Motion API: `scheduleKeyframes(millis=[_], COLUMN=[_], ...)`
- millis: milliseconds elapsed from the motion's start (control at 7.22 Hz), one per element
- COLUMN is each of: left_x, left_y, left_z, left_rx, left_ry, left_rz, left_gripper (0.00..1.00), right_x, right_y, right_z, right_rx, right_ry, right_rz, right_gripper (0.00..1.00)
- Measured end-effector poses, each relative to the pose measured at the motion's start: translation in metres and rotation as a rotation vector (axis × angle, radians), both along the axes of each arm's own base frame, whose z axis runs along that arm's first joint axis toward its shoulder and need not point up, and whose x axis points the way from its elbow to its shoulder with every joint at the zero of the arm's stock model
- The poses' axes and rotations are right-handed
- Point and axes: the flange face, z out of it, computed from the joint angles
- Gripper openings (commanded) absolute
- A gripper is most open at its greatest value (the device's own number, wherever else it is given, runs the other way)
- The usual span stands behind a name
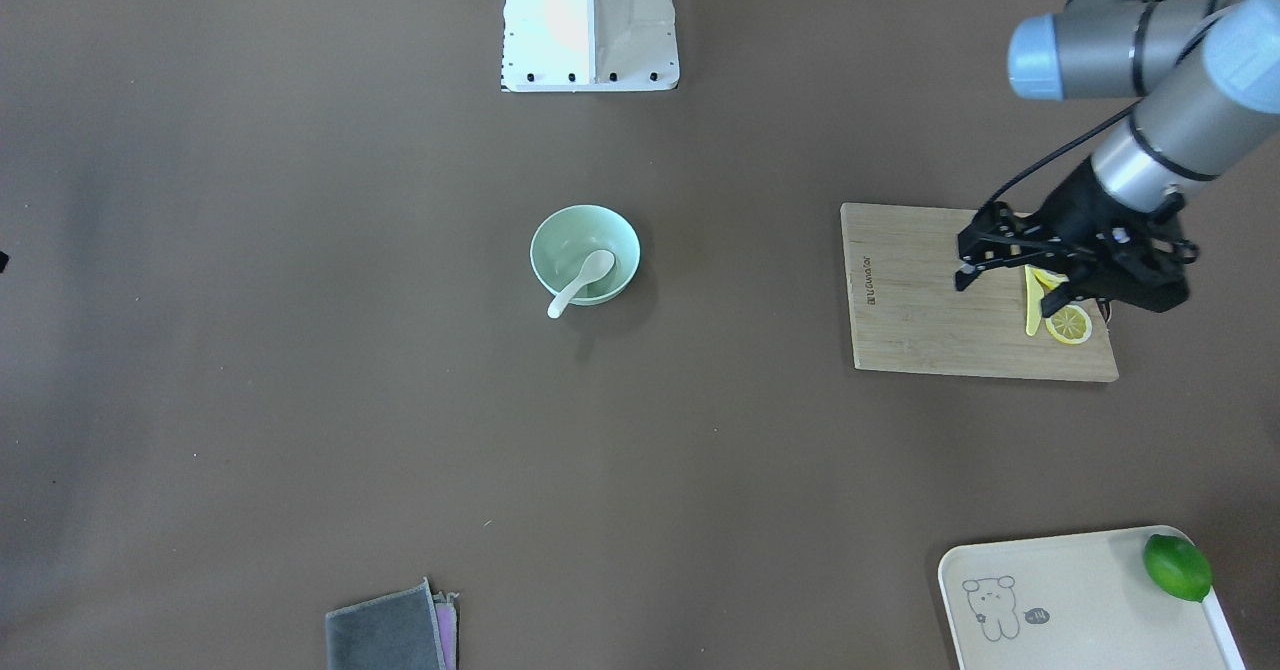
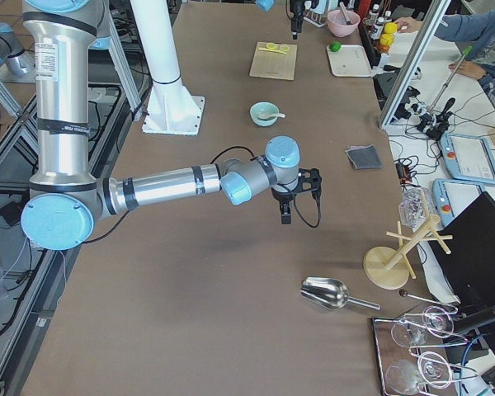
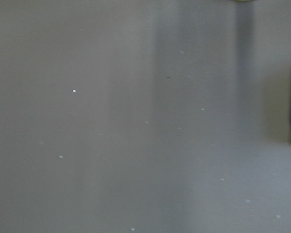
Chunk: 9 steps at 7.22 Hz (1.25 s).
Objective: Place spoon in bowl
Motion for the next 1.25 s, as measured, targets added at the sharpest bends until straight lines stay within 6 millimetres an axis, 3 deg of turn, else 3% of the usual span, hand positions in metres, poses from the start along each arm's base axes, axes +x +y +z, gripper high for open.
scheduleKeyframes(millis=[277, 415, 554, 831, 1246], left_x=[-0.103, -0.146, -0.174, -0.199, -0.219], left_y=[0.025, 0.040, 0.057, 0.082, 0.095], left_z=[0.073, 0.108, 0.136, 0.167, 0.181], left_rx=[0.015, 0.026, 0.020, -0.011, -0.039], left_ry=[-0.044, -0.069, -0.090, -0.117, -0.122], left_rz=[-0.001, -0.005, -0.008, -0.025, -0.061], left_gripper=[0.98, 0.98, 0.98, 0.98, 0.98], right_x=[0.075, 0.097, 0.108, 0.117, 0.119], right_y=[0.007, 0.011, 0.014, 0.019, 0.019], right_z=[0.025, 0.031, 0.035, 0.040, 0.039], right_rx=[0.021, 0.022, 0.021, 0.027, 0.033], right_ry=[0.057, 0.070, 0.078, 0.084, 0.086], right_rz=[-0.050, -0.064, -0.069, -0.073, -0.075], right_gripper=[1.00, 1.00, 1.00, 1.00, 1.00])
